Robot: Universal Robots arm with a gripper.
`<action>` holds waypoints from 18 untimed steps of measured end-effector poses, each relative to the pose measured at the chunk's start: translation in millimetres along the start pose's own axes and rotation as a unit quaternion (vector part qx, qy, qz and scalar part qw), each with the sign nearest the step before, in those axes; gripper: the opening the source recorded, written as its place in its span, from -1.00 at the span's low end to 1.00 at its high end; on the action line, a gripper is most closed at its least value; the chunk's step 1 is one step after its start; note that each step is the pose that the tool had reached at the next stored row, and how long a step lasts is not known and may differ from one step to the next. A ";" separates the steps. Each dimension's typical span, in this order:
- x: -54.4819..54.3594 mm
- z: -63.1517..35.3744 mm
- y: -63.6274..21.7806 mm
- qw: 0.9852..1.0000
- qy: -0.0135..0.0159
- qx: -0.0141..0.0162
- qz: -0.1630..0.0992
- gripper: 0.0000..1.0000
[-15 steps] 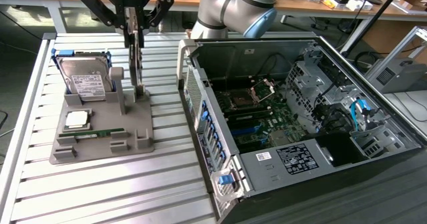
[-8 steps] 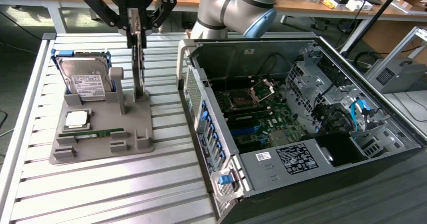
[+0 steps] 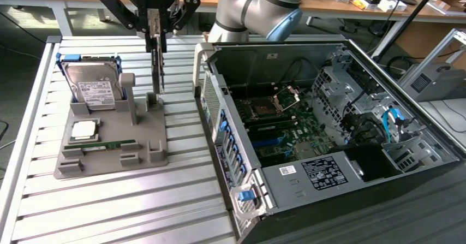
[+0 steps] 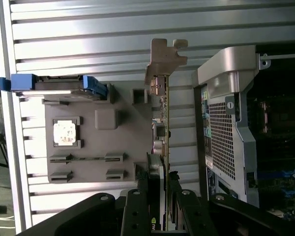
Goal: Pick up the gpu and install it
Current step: 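Pick up the gpu and move the gpu toward the slot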
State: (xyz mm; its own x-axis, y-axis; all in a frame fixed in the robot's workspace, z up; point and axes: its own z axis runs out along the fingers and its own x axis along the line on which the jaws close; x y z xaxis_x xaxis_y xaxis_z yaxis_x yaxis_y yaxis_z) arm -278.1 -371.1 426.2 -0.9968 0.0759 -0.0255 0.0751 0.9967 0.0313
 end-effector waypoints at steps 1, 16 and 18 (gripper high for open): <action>-1.2 0.0 0.1 1.000 0.000 0.000 0.000 -0.47; -14.9 0.4 1.1 1.000 0.000 0.004 0.000 -0.47; -16.0 0.4 1.2 1.000 0.000 0.004 0.000 -0.47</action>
State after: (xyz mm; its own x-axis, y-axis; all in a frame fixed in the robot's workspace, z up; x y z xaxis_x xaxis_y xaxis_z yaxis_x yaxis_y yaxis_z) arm -262.0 -371.1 426.3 -0.9968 0.0757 -0.0261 0.0752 0.9969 0.0223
